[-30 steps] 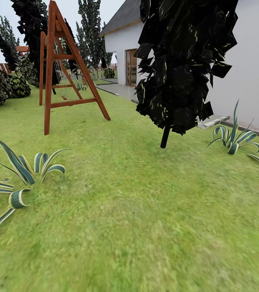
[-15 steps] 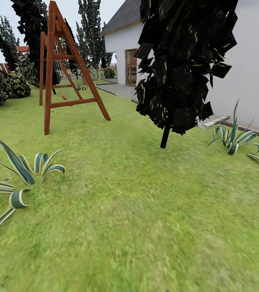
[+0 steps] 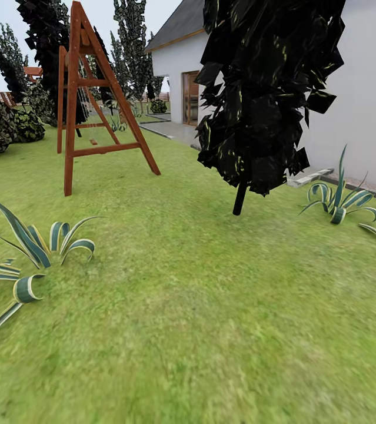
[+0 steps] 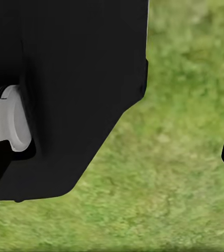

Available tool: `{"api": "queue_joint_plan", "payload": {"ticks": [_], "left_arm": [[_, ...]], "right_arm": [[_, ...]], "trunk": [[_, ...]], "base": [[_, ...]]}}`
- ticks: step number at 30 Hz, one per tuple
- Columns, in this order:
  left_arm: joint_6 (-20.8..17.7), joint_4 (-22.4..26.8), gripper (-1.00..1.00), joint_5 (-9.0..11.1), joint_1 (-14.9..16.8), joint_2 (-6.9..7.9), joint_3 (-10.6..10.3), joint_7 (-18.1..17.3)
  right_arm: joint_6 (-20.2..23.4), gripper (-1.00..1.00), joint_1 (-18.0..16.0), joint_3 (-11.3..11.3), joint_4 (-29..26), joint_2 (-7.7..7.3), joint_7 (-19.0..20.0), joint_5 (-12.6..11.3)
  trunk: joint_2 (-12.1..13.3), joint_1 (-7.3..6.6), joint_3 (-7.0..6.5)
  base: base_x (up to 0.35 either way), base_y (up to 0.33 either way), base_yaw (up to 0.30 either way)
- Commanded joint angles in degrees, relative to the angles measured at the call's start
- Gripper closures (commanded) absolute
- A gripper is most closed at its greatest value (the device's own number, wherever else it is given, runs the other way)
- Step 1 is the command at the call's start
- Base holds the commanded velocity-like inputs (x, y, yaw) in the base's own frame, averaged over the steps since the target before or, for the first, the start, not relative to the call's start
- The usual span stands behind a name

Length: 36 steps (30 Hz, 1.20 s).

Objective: Take the three Easter eggs out of the wicker basket on the lawn in the garden, then place them on the lawn next to a single tree (choose any tree) so that all three eggs are next to the same tree and none are left in the basket.

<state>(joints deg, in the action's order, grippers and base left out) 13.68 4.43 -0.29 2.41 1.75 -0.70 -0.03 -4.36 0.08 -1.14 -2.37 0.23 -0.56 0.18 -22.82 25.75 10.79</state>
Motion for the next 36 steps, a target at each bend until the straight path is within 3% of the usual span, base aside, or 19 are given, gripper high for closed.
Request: {"api": "queue_joint_plan", "payload": {"ticks": [1,18,36], "left_arm": [[0.29,-0.03,-1.0,-0.01,0.2,0.01,-0.08,0.04],[1.0,-0.01,-1.0,0.16,0.57,0.01,-0.1,-0.04],[2.92,-0.07,-1.0,0.12,0.53,0.09,-0.09,-0.06]], "right_arm": [[-0.12,-1.0,0.01,-0.12,-0.08,0.11,-0.06,-0.09],[-0.31,-1.0,0.01,0.33,-0.37,0.91,-0.06,-0.27],[-0.38,-1.0,0.01,0.17,-0.36,0.91,-0.06,-0.27]], "trunk": [[-0.1,0.03,0.1],[-0.1,0.03,0.03],[-0.1,0.03,-1.45]], "base": [[0.0,0.0,0.0],[0.0,0.0,0.0],[0.0,0.0,0.0]]}}
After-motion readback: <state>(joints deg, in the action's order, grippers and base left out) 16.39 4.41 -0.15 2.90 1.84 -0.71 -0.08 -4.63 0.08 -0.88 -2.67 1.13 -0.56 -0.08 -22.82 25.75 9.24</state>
